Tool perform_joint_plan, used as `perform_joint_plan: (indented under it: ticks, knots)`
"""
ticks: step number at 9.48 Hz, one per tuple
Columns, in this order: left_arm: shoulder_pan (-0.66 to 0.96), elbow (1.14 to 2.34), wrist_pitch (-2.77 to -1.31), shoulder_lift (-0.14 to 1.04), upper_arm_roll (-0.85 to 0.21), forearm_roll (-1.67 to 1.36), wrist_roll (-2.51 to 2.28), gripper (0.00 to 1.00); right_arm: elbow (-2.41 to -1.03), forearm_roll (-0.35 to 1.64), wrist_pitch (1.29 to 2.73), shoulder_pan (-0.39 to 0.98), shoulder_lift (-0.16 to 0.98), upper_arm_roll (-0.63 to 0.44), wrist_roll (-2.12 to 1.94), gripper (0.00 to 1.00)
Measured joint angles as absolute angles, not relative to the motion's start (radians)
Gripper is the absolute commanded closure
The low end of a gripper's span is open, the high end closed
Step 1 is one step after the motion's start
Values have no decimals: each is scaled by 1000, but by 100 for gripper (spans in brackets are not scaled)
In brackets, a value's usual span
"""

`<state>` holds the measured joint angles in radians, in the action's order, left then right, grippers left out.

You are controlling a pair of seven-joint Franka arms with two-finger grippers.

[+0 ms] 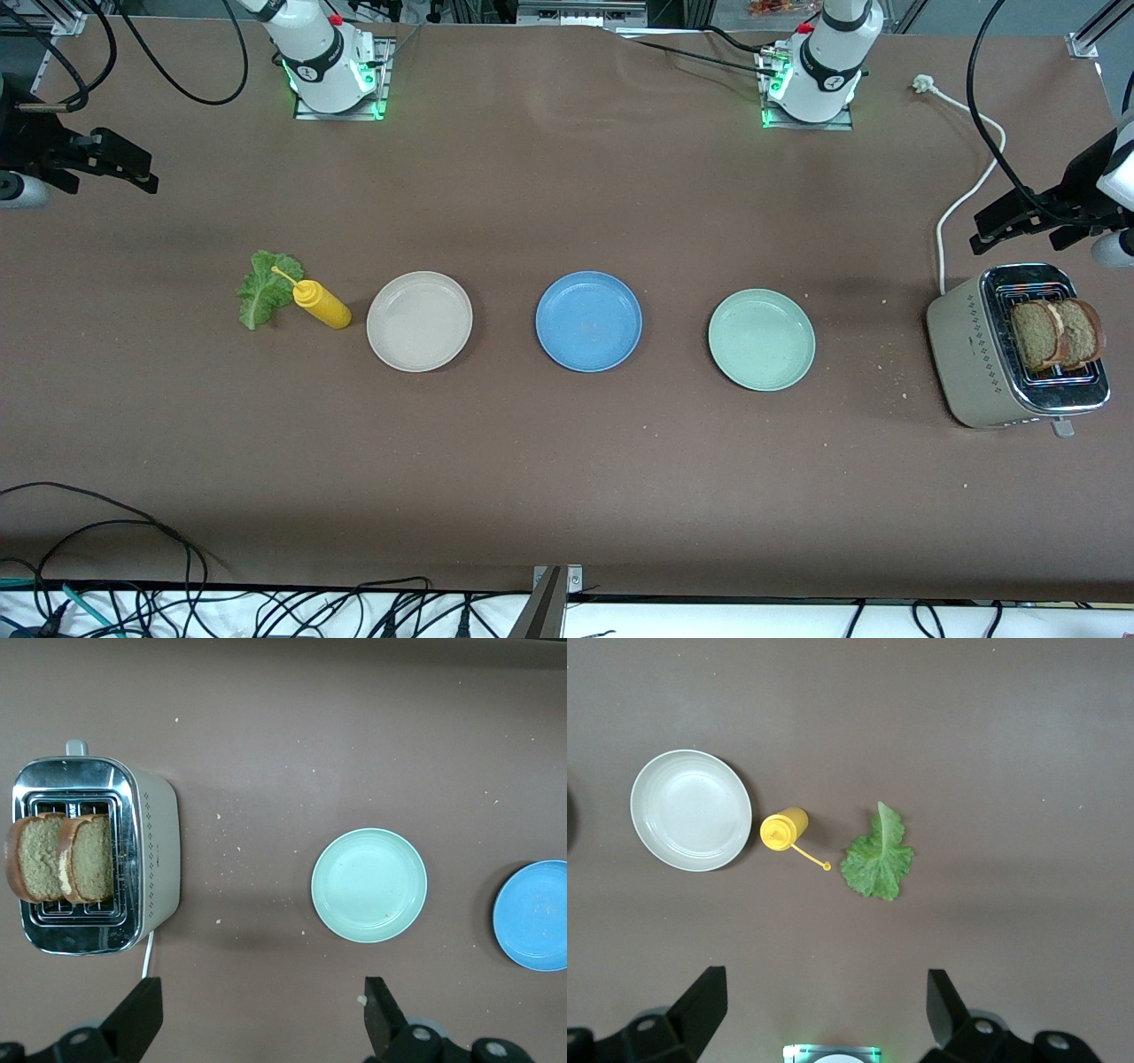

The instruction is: Make sandwich in blue plate with both arms

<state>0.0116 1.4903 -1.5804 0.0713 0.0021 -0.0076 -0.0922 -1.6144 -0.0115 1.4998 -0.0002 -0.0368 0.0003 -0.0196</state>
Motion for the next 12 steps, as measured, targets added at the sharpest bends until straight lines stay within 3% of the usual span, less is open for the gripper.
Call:
perform_joint_plan:
  ticks: [12]
  knots:
    - [12, 1494, -1572, 74, 2, -8, -91, 0, -1594, -11, 1519, 0, -25, -3, -10, 0]
